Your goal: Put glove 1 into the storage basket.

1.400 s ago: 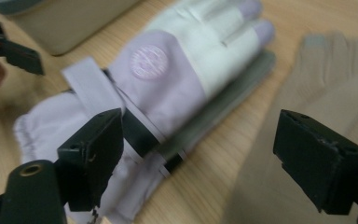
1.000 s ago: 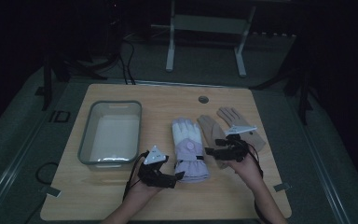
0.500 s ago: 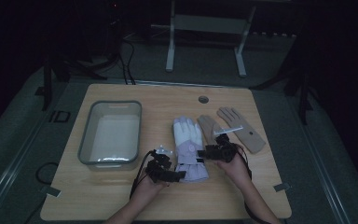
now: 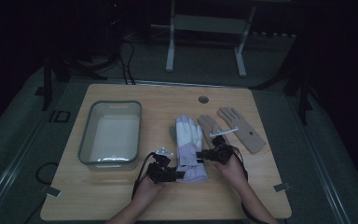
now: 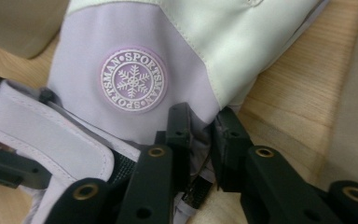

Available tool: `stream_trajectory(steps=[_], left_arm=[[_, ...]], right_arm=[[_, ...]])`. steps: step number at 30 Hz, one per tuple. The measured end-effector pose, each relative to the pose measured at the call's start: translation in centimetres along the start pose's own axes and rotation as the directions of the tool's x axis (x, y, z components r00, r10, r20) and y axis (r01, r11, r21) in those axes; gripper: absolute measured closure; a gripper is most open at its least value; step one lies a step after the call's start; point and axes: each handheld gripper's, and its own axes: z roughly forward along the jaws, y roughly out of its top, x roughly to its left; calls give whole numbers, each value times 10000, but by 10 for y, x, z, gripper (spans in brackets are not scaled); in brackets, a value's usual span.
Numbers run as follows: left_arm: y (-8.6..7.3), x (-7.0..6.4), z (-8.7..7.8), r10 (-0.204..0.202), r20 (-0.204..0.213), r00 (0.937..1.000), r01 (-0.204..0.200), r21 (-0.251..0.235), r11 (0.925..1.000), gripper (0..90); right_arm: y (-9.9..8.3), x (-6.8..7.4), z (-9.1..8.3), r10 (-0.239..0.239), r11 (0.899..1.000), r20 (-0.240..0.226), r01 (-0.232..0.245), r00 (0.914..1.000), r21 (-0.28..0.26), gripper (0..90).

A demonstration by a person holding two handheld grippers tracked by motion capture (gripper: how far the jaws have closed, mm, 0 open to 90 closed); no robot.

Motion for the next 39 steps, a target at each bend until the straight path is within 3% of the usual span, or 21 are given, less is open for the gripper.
stream_trajectory(steps=[3, 8, 15, 23, 39], left_arm=[[2, 0, -4, -10, 186, 9998, 10, 13, 10000, 718], [11, -4, -15, 183, 174, 9997, -181, -100, 9998, 726], [27, -6, -34, 252, 166, 9995, -246, -319, 9992, 727], [42, -6, -54, 680, 42, 9977, -678, -397, 9969, 727], [63, 2, -96, 1151, -458, 9923, -1168, -346, 9926, 727]], right_arm=[[0, 4, -7, -89, 9998, 19, 90, 10000, -153, 813], [5, 8, -20, -54, 9982, -103, 48, 9999, -603, 816], [19, 20, -37, -337, 9921, 120, 349, 9994, -1205, 815], [34, 30, -50, -464, 9850, 25, 462, 9989, -1661, 815], [70, 58, -53, -1364, 9713, 366, 1410, 9900, -1917, 815]])
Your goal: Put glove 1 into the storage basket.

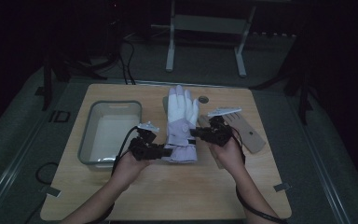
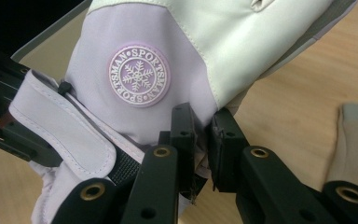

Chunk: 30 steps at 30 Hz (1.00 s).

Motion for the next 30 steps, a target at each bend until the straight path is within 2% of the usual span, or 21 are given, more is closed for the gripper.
stream_trajectory(steps=[2, 7, 12, 17, 21, 30], left_arm=[[0, 2, -6, 68, -140, 9999, -67, 25, 10000, 727], [0, 10, -20, 16, -292, 9996, -18, -63, 10000, 727], [2, 18, -44, 76, -554, 9984, -88, -209, 9997, 727], [-1, 26, -67, 94, -870, 9962, -115, -232, 9997, 727], [-9, 38, -86, -132, -961, 9953, 100, -334, 9994, 728], [-34, 64, -124, -591, -1407, 9883, 543, -377, 9978, 727]], right_arm=[[6, 4, 4, -141, 9999, 56, 141, 9999, -15, 815], [17, 12, 13, -181, 9998, -150, 180, 9997, -105, 816], [33, 22, 20, -241, 9990, -412, 225, 9989, -376, 816], [51, 38, 33, -499, 9976, -666, 465, 9965, -520, 816], [62, 50, 46, -572, 9972, -904, 525, 9943, -537, 816], [83, 82, 90, -678, 9975, -1647, 634, 9840, -320, 816]])
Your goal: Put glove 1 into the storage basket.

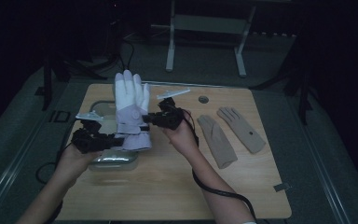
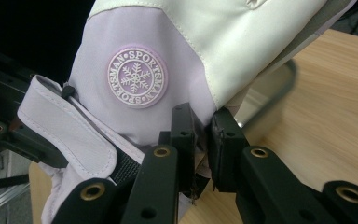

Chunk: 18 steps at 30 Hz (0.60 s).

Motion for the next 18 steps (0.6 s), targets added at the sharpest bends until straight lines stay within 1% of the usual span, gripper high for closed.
stream_trajectory(steps=[5, 9, 13, 15, 18], left_arm=[[-10, 19, -12, -194, -119, 9997, 198, 301, 9994, 726], [-17, 33, -15, -416, -132, 9990, 422, 526, 9977, 726], [-28, 48, -11, -707, -69, 9975, 710, 759, 9946, 726], [-33, 54, -5, -876, -58, 9961, 878, 908, 9920, 726], [-40, 61, 3, -1142, -15, 9935, 1136, 1169, 9866, 725]], right_arm=[[7, 10, 26, -22, 9996, -253, 29, 9997, 277, 816], [8, 14, 46, 58, 9986, -357, -39, 9993, 534, 816], [4, 15, 65, 97, 9965, -324, -69, 9994, 838, 816], [0, 14, 74, 84, 9942, -281, -53, 9996, 1073, 816], [-7, 12, 86, 216, 9894, -193, -186, 9996, 1442, 816]])
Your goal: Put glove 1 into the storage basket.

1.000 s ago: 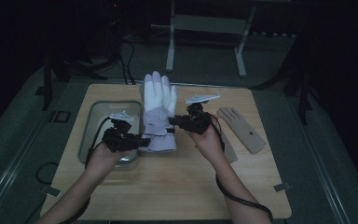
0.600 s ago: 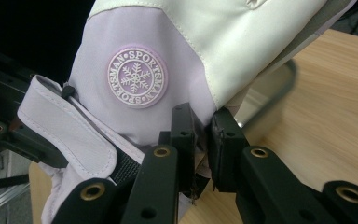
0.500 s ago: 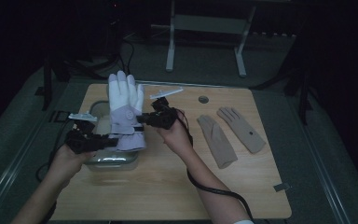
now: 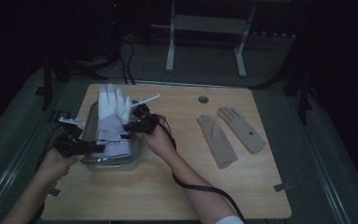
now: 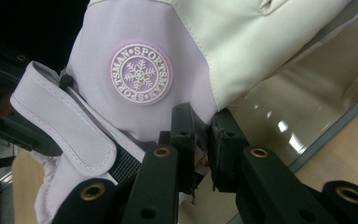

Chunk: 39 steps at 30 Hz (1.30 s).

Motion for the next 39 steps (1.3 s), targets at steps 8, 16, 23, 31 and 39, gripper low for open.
stream_trajectory(steps=[8, 16, 23, 31, 39], left_arm=[[-7, 9, 14, -310, 253, 9992, 297, 479, 9984, 720], [-8, 14, 23, -646, 206, 9977, 625, 921, 9938, 708], [-5, 13, 24, -943, 89, 9955, 925, 1247, 9879, 690], [-8, 7, 22, -751, -547, 9957, 806, 1065, 9910, 561], [-12, -2, 8, -448, -1290, 9906, 491, 304, 9983, 453]], right_arm=[[-10, -5, 19, 149, 9955, 133, -160, 9998, 933, 816], [-12, -3, 30, -46, 9860, 456, -30, 9990, 1670, 834], [-13, -2, 38, -274, 9808, 648, 143, 9975, 1947, 785], [-12, -1, 33, -567, 9847, 676, 447, 9961, 1684, 588], [-8, 4, 12, -979, 9924, 319, 952, 9947, 776, 276]])
